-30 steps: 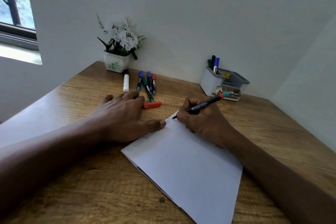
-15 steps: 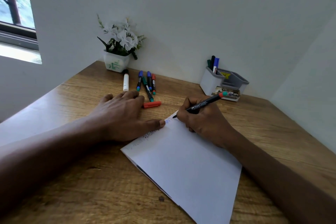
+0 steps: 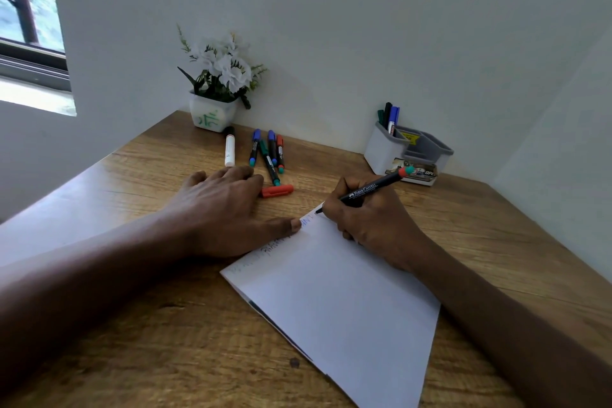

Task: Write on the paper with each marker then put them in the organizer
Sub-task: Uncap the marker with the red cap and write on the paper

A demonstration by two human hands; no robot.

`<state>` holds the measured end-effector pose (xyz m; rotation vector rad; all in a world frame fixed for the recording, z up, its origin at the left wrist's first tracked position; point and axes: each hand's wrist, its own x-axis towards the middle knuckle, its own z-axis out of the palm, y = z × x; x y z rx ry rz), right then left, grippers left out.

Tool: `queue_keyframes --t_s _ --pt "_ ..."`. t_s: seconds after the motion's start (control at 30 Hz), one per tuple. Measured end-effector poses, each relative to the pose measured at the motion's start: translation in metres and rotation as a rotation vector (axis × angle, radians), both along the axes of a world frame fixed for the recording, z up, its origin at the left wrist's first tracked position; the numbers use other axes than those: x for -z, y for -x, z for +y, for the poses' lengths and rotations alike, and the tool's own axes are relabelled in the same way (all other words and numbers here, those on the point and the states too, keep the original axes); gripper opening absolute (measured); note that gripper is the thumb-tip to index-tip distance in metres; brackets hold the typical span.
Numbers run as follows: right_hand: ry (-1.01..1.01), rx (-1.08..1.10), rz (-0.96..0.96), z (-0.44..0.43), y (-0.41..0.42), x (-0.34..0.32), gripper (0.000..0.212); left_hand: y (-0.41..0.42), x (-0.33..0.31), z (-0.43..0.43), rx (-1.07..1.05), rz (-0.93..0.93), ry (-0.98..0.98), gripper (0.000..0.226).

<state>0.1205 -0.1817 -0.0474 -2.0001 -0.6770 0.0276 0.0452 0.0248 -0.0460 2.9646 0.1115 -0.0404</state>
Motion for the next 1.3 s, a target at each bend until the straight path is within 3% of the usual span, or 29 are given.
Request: queue_keyframes --t_s 0.33,0.57,0.93,1.3 --pt "-0.069 0.028 0.046 -0.0008 0.0016 -0.0012 0.017 -0.0031 0.0026 0.0012 -0.005 -0.006 -0.002 0.1" --pt "-0.059 0.051 0.03 0.0015 0.0014 -0.0014 0.02 -0.0033 0.0018 0.0006 -0.016 0.0 -0.001 0.101" --pt "-0.009 0.12 -0.12 0.0019 -0.0032 0.0054 0.024 -0.0033 0.0015 0.0001 -0.013 -0.004 0.001 0.1" --pt "-0.059 0.133 0.001 0.0005 -0.0003 0.0021 0.016 -0.0009 -0.0014 -0.0019 -0.017 0.007 0.01 0.097"
